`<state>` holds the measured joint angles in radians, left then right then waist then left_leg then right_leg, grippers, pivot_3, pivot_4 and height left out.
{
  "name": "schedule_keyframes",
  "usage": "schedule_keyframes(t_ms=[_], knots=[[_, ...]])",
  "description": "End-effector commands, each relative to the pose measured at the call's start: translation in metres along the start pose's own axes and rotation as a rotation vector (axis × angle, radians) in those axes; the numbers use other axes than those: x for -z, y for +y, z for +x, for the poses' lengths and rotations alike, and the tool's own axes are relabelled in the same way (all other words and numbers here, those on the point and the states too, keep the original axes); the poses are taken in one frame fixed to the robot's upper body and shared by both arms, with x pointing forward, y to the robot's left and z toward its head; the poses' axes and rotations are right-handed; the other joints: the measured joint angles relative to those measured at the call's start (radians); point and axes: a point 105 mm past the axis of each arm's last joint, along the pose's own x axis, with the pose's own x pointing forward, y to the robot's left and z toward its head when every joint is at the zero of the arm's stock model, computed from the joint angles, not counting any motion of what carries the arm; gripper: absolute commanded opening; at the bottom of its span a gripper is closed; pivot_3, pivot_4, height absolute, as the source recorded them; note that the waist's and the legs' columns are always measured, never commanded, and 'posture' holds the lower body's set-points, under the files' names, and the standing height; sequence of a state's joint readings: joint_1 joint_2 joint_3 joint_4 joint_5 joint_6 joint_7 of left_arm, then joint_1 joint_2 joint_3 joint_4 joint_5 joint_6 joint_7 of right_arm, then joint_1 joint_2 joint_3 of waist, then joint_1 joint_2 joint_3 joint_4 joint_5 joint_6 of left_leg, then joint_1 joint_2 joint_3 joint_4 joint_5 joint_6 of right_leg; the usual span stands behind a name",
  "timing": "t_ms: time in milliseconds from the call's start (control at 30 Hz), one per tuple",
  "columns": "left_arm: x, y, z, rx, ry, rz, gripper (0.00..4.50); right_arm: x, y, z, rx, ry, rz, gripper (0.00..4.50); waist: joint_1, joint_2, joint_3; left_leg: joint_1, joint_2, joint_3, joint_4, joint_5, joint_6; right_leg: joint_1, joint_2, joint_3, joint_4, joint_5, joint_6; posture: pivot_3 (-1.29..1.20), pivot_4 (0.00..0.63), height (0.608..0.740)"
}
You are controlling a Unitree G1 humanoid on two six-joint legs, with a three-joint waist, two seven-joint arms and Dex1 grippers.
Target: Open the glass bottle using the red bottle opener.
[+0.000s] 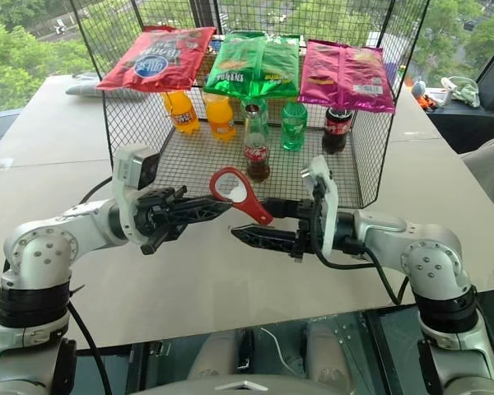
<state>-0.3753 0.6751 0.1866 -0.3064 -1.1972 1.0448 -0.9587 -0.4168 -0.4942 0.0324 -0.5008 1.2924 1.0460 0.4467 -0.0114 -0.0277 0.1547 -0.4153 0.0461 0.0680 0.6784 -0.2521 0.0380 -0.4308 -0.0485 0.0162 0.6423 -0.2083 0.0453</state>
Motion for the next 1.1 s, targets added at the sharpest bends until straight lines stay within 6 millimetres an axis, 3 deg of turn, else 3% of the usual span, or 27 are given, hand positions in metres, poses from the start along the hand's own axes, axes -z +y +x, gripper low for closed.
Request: schedule_keyframes(t_ms=[33, 700, 1000, 1033, 1100], knots=[[-0.004, -0.011, 0.004, 0.043, 0.017, 0.032, 0.02, 0.0, 0.003, -0.002, -0.015, 0.003, -0.014, 4.5, 0.0, 0.0, 0.0, 0.0, 0.0, 0.0, 0.0, 0.0, 0.0, 0.0, 0.0, 0.0, 0.0, 0.0, 0.0, 0.0, 0.15, 0.74], [0.006, -0.008, -0.01, 0.042, 0.072, 0.017, 0.02, 0.005, 0.006, -0.006, -0.038, 0.046, -0.01, 4.5, 0.0, 0.0, 0.0, 0.0, 0.0, 0.0, 0.0, 0.0, 0.0, 0.0, 0.0, 0.0, 0.0, 0.0, 0.0, 0.0, 0.15, 0.74], [0.013, -0.012, -0.008, 0.068, 0.097, 0.03, 0.0, 0.01, 0.008, -0.001, -0.062, 0.075, -0.002, 0.71, 0.0, 0.0, 0.0, 0.0, 0.0, 0.0, -0.001, 0.0, 0.0, -0.001, 0.0, 0.0, -0.001, 0.0, 0.0, 0.0, 0.15, 0.74], [0.014, -0.013, -0.007, 0.073, 0.102, 0.032, 0.0, 0.01, 0.008, 0.0, -0.066, 0.077, 0.0, 0.12, 0.0, 0.0, 0.0, 0.0, 0.0, 0.0, -0.001, 0.0, 0.0, -0.001, 0.0, 0.0, -0.001, 0.0, 0.0, 0.0, 0.15, 0.74], [0.016, -0.014, -0.007, 0.077, 0.104, 0.034, 0.0, 0.011, 0.008, 0.002, -0.067, 0.081, -0.001, 0.06, 0.0, 0.0, 0.001, 0.0, 0.0, 0.0, -0.002, 0.0, 0.0, -0.001, 0.0, 0.001, -0.001, 0.0, 0.0, 0.0, 0.15, 0.74]])
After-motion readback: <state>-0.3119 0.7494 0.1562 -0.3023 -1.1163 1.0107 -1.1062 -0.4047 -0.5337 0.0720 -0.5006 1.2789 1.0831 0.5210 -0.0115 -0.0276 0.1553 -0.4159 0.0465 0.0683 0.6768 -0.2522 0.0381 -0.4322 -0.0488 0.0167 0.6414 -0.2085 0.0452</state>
